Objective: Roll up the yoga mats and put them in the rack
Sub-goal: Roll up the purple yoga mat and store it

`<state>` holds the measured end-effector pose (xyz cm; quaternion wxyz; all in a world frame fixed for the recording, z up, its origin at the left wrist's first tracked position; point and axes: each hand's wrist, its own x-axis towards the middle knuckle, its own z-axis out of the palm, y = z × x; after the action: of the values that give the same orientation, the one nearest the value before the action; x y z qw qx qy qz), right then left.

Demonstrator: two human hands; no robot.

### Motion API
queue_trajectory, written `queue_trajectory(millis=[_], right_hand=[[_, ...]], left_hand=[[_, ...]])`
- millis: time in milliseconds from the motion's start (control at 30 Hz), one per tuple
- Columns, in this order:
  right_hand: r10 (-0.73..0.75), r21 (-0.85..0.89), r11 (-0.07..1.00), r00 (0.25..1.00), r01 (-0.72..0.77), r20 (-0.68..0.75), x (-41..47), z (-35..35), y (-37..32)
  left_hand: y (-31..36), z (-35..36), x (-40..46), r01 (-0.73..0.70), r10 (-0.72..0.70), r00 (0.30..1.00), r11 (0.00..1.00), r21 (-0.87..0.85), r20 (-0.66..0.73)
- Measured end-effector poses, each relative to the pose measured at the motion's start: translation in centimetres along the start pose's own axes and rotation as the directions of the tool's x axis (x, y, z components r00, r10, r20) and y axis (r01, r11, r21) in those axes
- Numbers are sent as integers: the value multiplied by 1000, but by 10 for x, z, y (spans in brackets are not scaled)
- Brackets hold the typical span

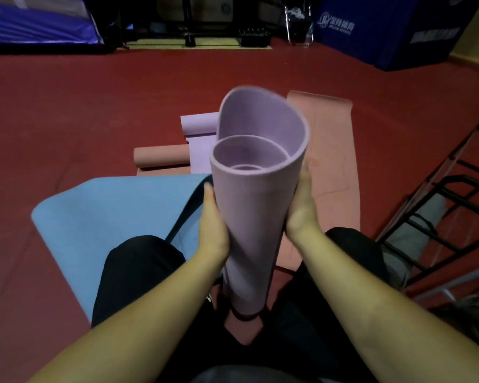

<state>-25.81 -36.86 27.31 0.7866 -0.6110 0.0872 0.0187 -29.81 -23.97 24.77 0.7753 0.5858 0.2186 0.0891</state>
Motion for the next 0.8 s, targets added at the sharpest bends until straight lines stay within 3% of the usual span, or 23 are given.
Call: queue_trajectory(millis=[167, 333, 433, 500, 567, 667, 700, 800], right_hand=[[141, -29, 989, 989, -142, -47, -1, 3, 19], [49, 39, 998, 999, -48, -8, 13, 0, -15], [38, -91, 995, 997, -44, -69, 2, -8, 19], [113, -117, 985, 988, -125, -104, -7, -18, 54], [166, -200, 963, 982, -181, -88, -8, -22, 66], [200, -265, 940, 976, -216, -87, 6, -27, 62], [162, -331, 928, 985, -173, -61, 9, -29, 60], [39, -366, 930, 999, -47, -28, 10, -33, 52]], left_hand=[[-10, -6, -1, 131, -131, 991, 991, 14, -28], [11, 4, 6, 36, -37, 999, 999, 17, 17], [-25, -4, 3, 92, -91, 995, 995, 29, -30], [-62, -13, 3, 181, -180, 982, 983, 14, -51], [-76, -18, 6, 215, -212, 977, 967, 135, -37], [-65, -20, 17, 132, -147, 989, 931, 340, 18], [-56, -20, 19, 96, -117, 992, 935, 342, 42], [-26, -16, 17, 38, -45, 995, 996, 80, 89]])
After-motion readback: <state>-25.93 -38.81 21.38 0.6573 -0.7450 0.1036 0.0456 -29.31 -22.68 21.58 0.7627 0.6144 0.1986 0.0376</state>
